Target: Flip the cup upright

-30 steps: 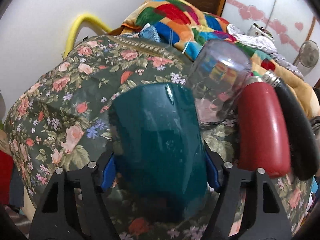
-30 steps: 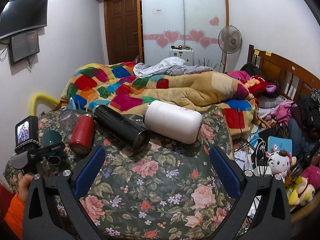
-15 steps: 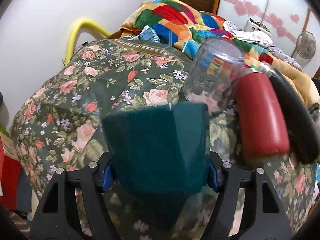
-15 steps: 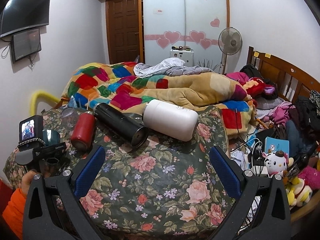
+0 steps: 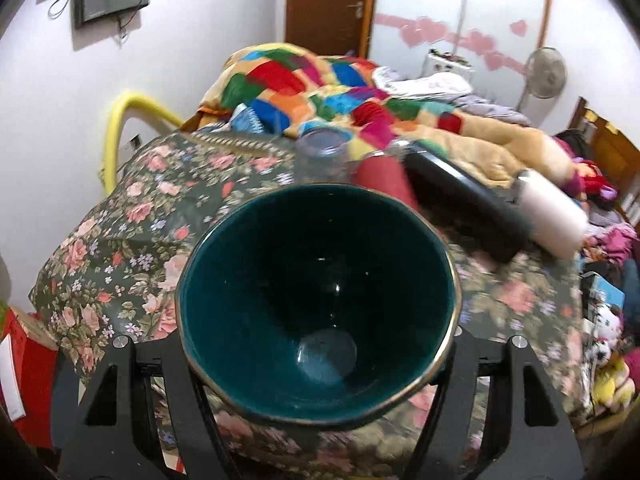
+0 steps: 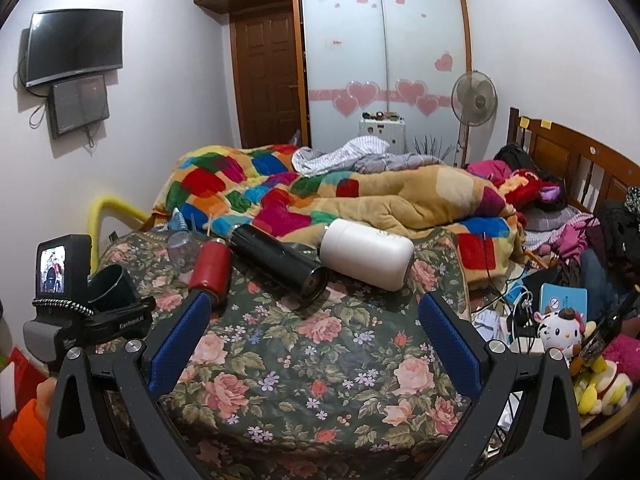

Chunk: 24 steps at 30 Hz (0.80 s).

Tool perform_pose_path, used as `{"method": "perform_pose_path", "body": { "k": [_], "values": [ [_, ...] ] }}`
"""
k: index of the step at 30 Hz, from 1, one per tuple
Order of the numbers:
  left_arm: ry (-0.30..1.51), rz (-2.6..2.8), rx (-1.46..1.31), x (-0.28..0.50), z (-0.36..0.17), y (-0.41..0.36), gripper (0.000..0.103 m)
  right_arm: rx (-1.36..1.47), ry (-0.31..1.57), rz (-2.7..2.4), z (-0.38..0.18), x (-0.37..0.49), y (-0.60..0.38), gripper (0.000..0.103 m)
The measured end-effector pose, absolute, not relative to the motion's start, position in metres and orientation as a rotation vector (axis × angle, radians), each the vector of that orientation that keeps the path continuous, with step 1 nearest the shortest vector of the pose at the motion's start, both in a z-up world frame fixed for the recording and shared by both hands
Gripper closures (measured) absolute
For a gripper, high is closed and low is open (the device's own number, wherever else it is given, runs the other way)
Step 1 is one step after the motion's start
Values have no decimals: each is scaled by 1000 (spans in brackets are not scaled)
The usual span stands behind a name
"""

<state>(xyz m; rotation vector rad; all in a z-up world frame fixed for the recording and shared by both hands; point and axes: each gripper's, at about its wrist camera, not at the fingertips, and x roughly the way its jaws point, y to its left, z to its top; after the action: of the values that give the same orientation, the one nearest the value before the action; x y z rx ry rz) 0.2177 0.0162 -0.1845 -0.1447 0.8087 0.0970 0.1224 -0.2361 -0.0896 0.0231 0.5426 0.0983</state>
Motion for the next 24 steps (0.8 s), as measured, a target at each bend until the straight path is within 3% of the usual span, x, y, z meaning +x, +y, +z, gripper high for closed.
{"method": "perform_pose_path", "body": {
  "k": [11, 24],
  "values": [
    [800, -52, -57, 183, -169, -48, 33, 22, 496, 80, -80, 100, -250, 0],
    [957, -188, 3, 186, -215, -109, 33, 33, 520, 31, -94, 94, -274, 0]
  ]
}}
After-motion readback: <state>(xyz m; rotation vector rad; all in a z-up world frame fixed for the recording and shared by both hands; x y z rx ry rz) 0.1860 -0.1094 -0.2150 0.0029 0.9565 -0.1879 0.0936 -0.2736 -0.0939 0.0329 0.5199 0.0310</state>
